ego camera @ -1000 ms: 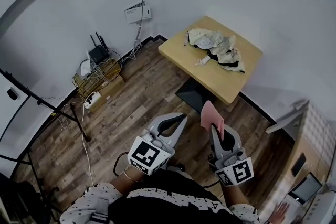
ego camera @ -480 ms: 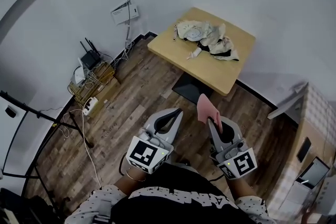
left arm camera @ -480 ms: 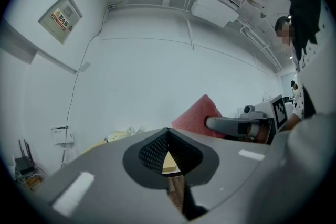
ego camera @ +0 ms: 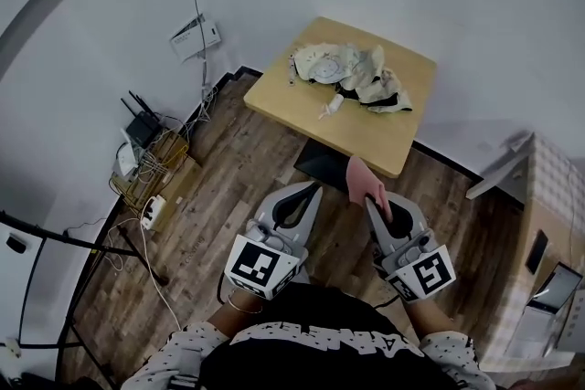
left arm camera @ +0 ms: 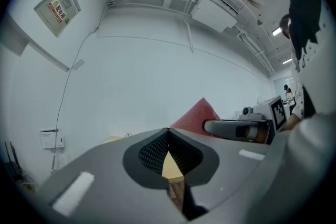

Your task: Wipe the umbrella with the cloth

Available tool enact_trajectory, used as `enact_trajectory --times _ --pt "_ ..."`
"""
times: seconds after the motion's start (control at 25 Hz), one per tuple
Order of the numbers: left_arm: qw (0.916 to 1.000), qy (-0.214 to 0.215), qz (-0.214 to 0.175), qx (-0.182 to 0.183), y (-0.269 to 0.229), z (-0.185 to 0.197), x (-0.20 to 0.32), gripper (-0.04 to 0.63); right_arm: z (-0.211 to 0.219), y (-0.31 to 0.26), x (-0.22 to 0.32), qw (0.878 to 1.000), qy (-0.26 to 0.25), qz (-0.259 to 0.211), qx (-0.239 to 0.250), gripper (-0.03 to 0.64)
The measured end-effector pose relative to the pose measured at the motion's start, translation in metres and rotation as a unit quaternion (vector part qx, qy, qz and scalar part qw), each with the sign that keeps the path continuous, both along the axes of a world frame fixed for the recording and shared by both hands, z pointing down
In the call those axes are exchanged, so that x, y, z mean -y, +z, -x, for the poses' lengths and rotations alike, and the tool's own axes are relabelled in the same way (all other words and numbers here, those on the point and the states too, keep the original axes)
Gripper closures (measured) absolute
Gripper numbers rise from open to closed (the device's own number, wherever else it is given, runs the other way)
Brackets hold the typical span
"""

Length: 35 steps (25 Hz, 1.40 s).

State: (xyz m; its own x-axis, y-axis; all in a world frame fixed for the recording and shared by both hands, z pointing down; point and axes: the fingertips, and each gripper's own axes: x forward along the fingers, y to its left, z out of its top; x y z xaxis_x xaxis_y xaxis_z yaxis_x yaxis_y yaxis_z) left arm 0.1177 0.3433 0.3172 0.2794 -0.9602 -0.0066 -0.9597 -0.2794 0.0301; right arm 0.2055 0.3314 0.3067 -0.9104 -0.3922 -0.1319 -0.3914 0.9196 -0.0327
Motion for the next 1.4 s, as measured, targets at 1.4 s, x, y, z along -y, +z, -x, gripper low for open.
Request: enact_trajectory --times 1.4 --pt "0.9962 0.072 0.021 -0.046 0.023 0.214 0.138 0.601 0.198 0.02 0.133 0.994 0.081 0.016 -0.065 0.586"
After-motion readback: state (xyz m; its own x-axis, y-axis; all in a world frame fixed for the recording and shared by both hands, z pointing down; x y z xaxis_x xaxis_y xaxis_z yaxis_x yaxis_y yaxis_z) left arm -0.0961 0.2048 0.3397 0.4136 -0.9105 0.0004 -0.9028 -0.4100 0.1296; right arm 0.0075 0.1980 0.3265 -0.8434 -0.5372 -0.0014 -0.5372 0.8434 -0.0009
